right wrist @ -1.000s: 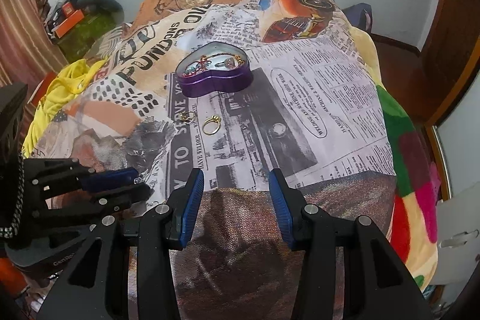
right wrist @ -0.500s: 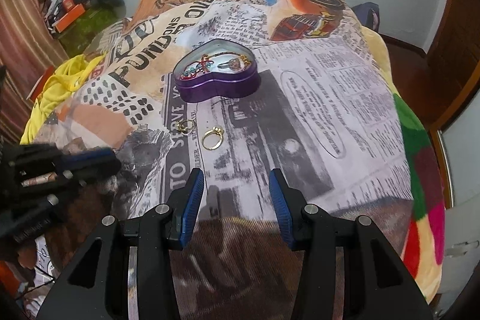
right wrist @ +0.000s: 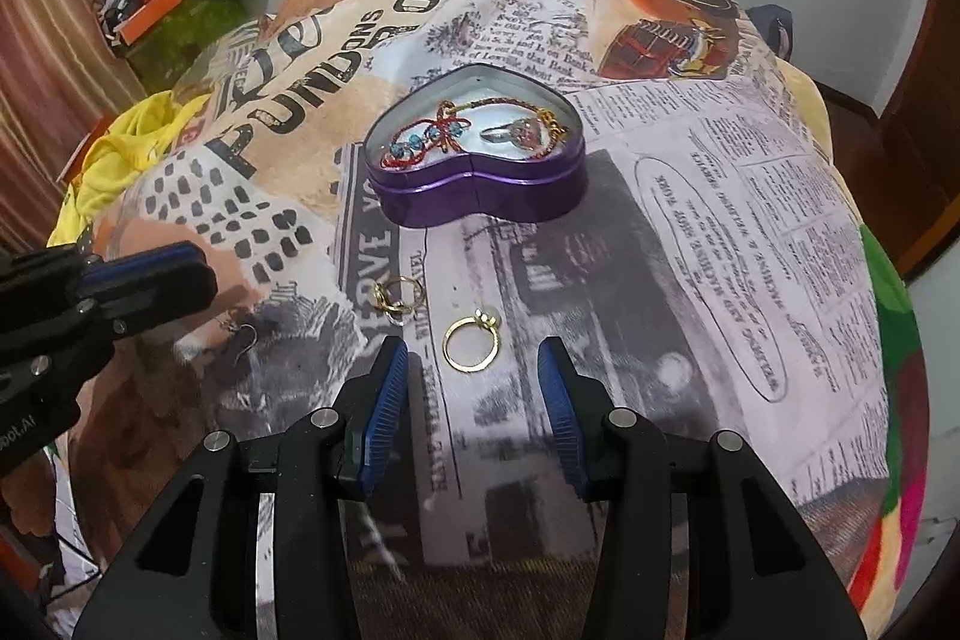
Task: Organize jewelry
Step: 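Carry the earring to the tin with the left tool while the right tool grasps a gold ring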
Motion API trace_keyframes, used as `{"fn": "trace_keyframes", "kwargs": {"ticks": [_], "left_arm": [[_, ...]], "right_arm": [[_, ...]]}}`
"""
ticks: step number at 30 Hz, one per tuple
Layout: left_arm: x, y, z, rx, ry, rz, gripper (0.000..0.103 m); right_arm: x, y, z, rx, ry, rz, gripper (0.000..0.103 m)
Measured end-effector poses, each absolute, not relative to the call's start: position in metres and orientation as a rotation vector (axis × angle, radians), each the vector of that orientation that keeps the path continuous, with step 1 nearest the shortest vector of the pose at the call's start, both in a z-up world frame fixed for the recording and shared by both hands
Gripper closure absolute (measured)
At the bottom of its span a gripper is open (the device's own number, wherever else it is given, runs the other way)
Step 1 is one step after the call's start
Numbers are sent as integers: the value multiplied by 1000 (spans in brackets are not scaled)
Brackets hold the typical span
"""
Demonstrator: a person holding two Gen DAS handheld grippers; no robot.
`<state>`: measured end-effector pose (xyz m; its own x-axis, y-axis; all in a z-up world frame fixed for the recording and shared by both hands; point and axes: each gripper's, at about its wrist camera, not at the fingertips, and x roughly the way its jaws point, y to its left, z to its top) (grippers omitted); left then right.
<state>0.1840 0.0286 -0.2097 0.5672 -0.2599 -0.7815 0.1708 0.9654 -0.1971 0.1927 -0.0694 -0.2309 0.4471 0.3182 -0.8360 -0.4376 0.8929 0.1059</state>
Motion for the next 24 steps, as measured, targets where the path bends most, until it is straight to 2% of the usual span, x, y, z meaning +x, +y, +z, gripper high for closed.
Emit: {"fn": "trace_keyframes", "kwargs": {"ticks": [3,4,6,10,11,22,24], "left_arm": [[184,29,-210,-106,930,-257,95],[184,30,-209,-109,928,-259,95],[184,30,-208,-109,922,-260,95],[184,28,-200,-103,905,-262,95],[184,28,-197,-102,897,-262,95],[181,25,-168,-91,827,-251,95],[180,24,-169,-88,830,-250,95]], "right_arm": [[190,-62,-233,-176,973,460,64],[190,-61,-233,-184,969,463,68],[191,-60,-234,-189,973,472,86],[192,-59,-232,-197,973,453,88],[192,-60,-230,-190,977,450,98],[189,-71,-214,-144,953,450,99],[195,-74,-216,-113,993,465,94]]}}
